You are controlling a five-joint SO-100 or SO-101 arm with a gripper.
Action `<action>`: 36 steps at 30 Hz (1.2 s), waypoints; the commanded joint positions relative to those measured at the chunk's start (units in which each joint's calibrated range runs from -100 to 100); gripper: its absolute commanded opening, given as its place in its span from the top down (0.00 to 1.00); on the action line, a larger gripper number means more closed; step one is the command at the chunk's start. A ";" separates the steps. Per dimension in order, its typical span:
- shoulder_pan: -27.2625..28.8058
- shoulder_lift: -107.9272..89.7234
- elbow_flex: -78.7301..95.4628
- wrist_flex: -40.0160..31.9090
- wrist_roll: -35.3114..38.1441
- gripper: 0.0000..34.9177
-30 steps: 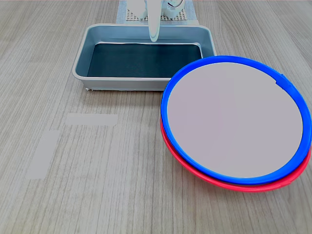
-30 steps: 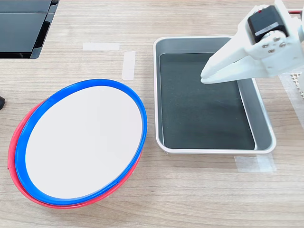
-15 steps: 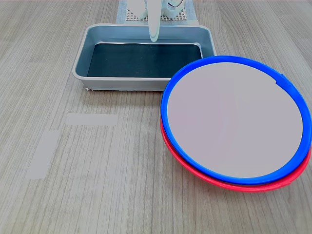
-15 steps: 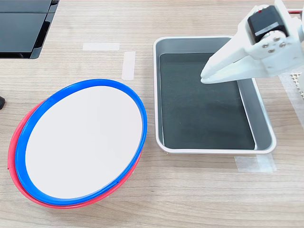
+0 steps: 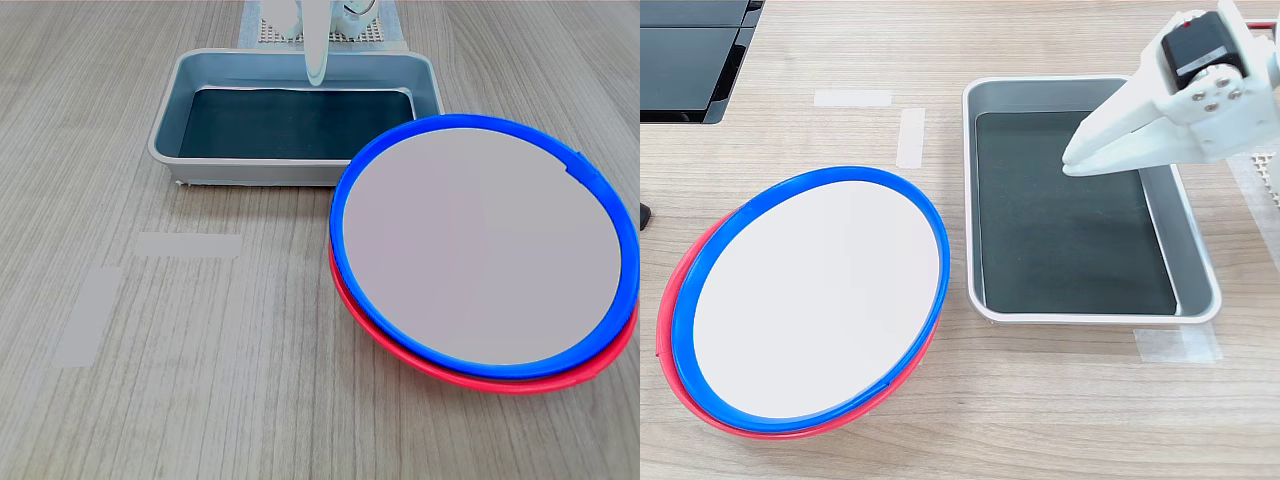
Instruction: Lift the stacked dish and set it down on the table.
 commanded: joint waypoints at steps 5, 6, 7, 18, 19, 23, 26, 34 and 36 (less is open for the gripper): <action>-0.16 -0.34 0.00 0.11 0.20 0.99; -0.16 -0.34 0.00 0.11 0.20 0.99; -0.16 -0.34 0.00 0.11 0.20 0.95; -2.80 1.11 -1.27 2.18 1.90 0.99; -2.61 2.22 -2.55 2.59 2.05 0.99; -2.99 12.71 -10.56 -0.22 2.64 0.83; -5.15 25.59 -20.03 -2.03 2.49 0.73; -11.74 54.41 -44.88 -2.36 1.95 0.57; -12.68 59.45 -49.52 -2.78 1.81 0.54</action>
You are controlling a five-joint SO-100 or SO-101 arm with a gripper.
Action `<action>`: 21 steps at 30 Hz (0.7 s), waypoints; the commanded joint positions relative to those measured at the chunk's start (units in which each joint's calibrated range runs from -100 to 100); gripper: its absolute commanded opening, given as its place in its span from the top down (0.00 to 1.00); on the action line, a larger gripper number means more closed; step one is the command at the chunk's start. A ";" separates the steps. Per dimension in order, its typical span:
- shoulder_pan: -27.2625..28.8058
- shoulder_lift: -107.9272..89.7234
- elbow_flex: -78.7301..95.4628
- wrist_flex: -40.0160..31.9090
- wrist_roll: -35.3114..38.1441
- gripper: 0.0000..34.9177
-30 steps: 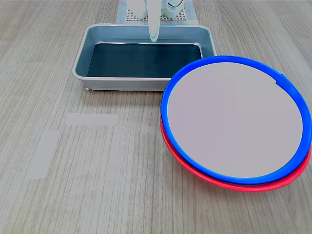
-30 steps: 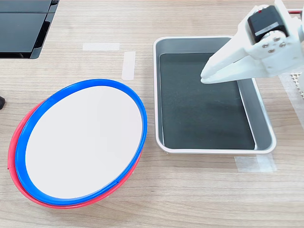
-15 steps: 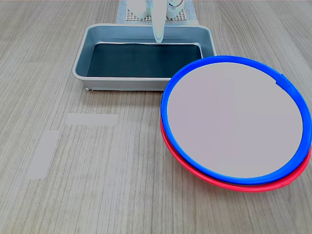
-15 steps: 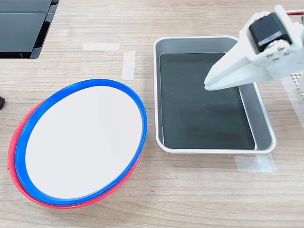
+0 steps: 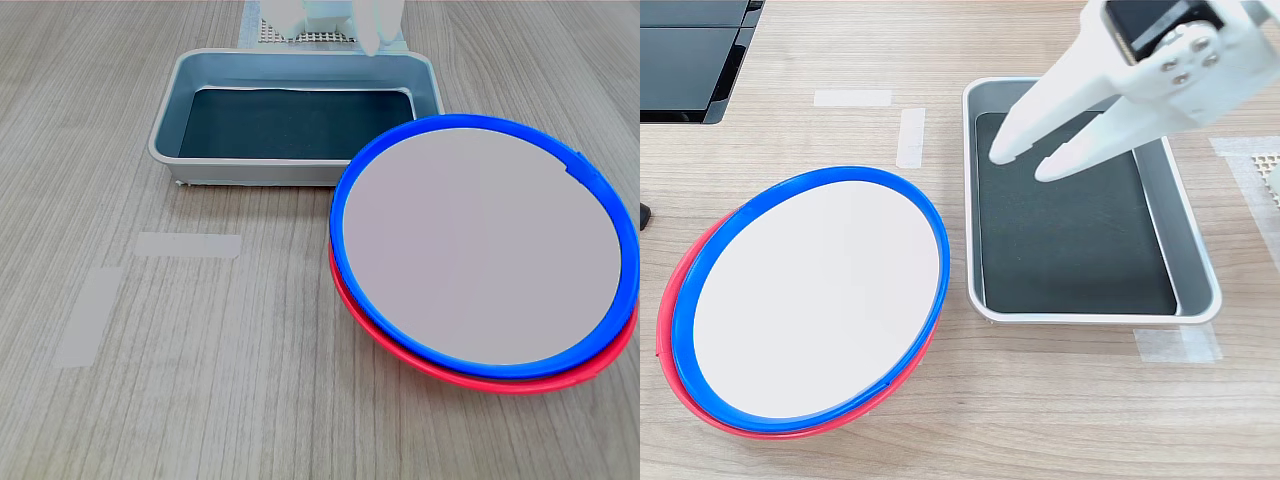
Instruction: Lift the stacked dish and set it down on the table.
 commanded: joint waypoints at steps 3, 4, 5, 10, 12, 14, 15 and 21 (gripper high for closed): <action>-3.50 15.63 -16.42 -1.31 -0.29 0.51; -4.06 17.34 -18.06 -1.39 -0.39 0.51; -4.82 19.21 -19.61 -1.39 -0.44 0.51; -7.36 28.93 -25.34 -2.22 -0.88 0.52; -7.92 31.66 -26.52 -2.63 -0.88 0.52; -8.39 34.99 -27.62 -3.29 -0.73 0.53; -8.49 36.27 -28.07 -3.70 -0.68 0.53; -8.58 41.39 -30.62 -5.44 -0.59 0.62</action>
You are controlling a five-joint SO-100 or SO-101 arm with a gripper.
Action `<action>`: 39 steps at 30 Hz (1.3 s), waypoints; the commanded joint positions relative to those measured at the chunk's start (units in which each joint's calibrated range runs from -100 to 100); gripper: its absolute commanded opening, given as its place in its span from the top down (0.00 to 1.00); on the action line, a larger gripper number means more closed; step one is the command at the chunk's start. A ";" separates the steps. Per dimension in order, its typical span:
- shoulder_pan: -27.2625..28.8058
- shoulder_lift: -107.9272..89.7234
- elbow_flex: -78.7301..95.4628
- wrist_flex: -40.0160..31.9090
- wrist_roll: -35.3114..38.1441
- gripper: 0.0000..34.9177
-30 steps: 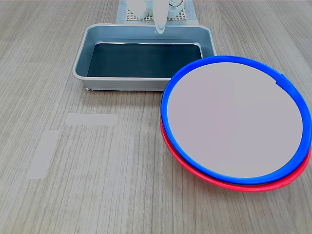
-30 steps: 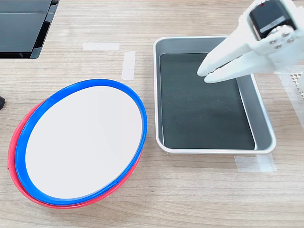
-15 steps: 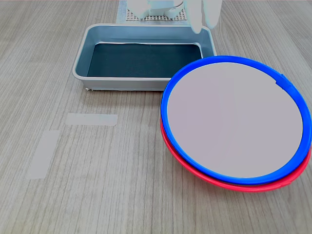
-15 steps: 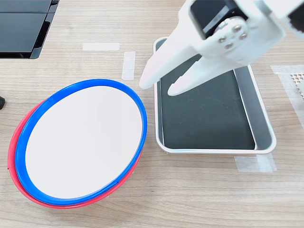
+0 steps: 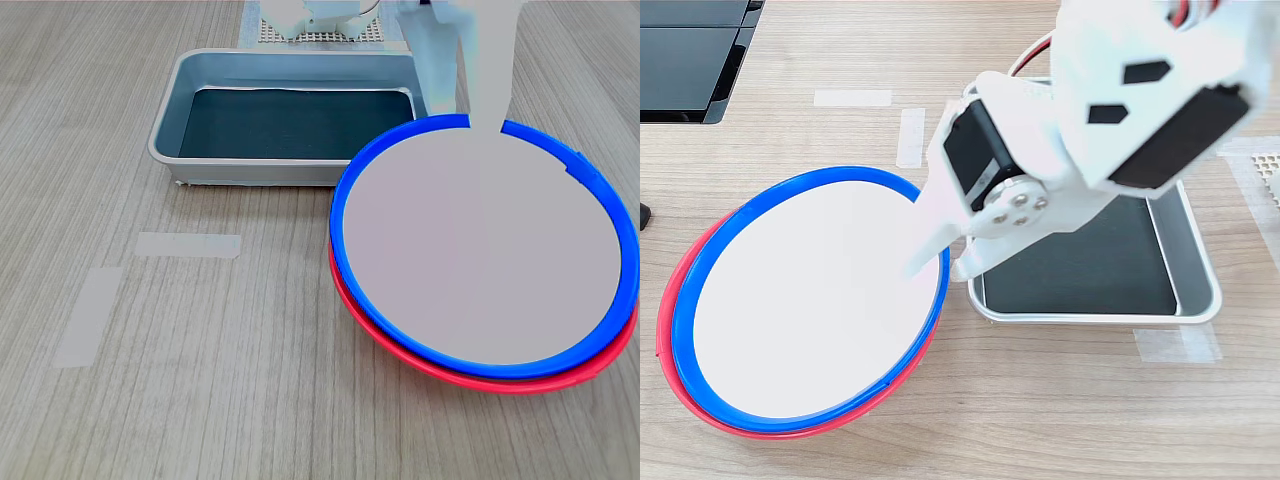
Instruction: Lift the stacked dish and set it down on the table.
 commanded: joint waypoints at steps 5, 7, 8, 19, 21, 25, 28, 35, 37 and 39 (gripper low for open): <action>0.39 3.88 -7.04 -1.11 0.15 0.99; 0.68 3.96 -7.68 -1.03 0.10 0.99; 0.87 3.96 -7.86 -1.03 0.15 0.99; 3.50 -2.26 -7.77 -1.28 -0.88 1.00; 4.25 -4.65 -7.49 -1.36 -1.22 1.00; 5.95 -8.32 -6.68 -1.11 -1.17 1.00; 8.02 -10.20 -6.58 -0.37 -0.73 1.00; 16.96 -10.37 -6.58 1.61 2.83 1.00; 19.88 -9.26 -6.58 2.02 4.10 1.00; 22.51 -7.89 -6.40 2.11 5.23 1.00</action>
